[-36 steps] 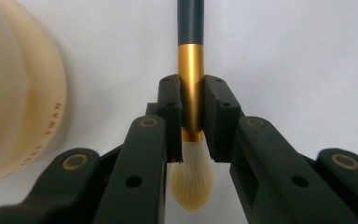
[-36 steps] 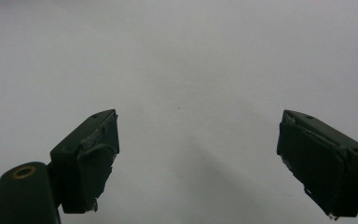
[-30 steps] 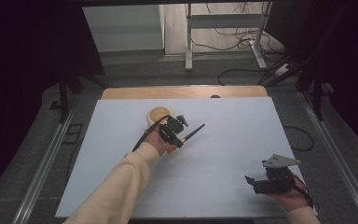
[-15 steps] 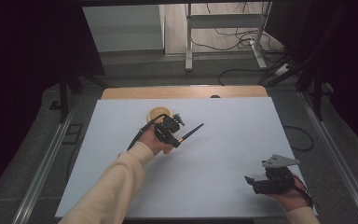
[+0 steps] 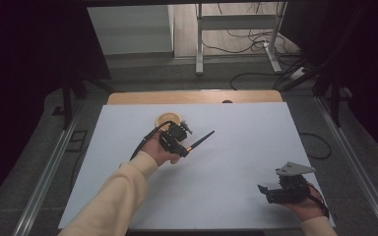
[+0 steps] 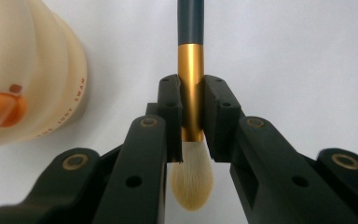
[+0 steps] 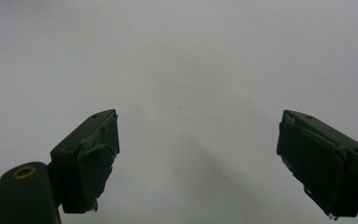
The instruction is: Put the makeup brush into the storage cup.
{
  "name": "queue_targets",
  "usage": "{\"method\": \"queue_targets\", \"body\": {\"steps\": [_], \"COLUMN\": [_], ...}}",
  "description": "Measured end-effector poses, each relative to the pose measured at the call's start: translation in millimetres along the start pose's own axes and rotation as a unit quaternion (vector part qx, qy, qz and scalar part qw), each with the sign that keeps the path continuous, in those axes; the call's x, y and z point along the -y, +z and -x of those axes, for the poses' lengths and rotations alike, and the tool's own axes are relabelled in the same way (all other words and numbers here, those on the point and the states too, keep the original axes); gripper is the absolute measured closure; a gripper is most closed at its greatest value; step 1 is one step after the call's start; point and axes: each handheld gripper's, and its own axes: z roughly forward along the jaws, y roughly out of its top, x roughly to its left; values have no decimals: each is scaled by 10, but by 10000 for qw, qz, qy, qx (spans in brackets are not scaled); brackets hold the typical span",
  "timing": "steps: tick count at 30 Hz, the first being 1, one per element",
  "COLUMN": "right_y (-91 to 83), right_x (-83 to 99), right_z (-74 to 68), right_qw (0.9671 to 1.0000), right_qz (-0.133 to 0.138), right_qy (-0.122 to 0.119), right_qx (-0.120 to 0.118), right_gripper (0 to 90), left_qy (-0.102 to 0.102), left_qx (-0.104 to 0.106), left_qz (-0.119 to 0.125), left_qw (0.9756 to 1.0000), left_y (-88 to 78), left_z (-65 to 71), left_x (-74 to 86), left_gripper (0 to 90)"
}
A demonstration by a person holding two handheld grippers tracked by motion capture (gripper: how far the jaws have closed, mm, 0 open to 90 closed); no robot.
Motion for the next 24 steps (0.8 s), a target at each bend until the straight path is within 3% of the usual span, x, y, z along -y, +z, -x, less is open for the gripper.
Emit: {"method": "queue_targets", "body": {"steps": [8, 15, 24], "right_y": [87, 89, 166], "right_x": [-92, -105, -167], "right_z": [-34, -17, -7], "right_qw": [9999, 9999, 9998], "right_qz": [-10, 52, 16], "right_qy": [-107, -109, -199], "right_qx": [-75, -38, -1], "right_gripper": [138, 138, 138], "left_qy": [31, -83, -87], "left_qx": [-20, 1, 26], "left_qz": [12, 87, 154], "left_qw": [10000, 9999, 9998], "left_y": [-33, -85, -102], "left_z": [40, 9, -36], "left_x": [91, 161, 208], "left_gripper": [792, 792, 792]}}
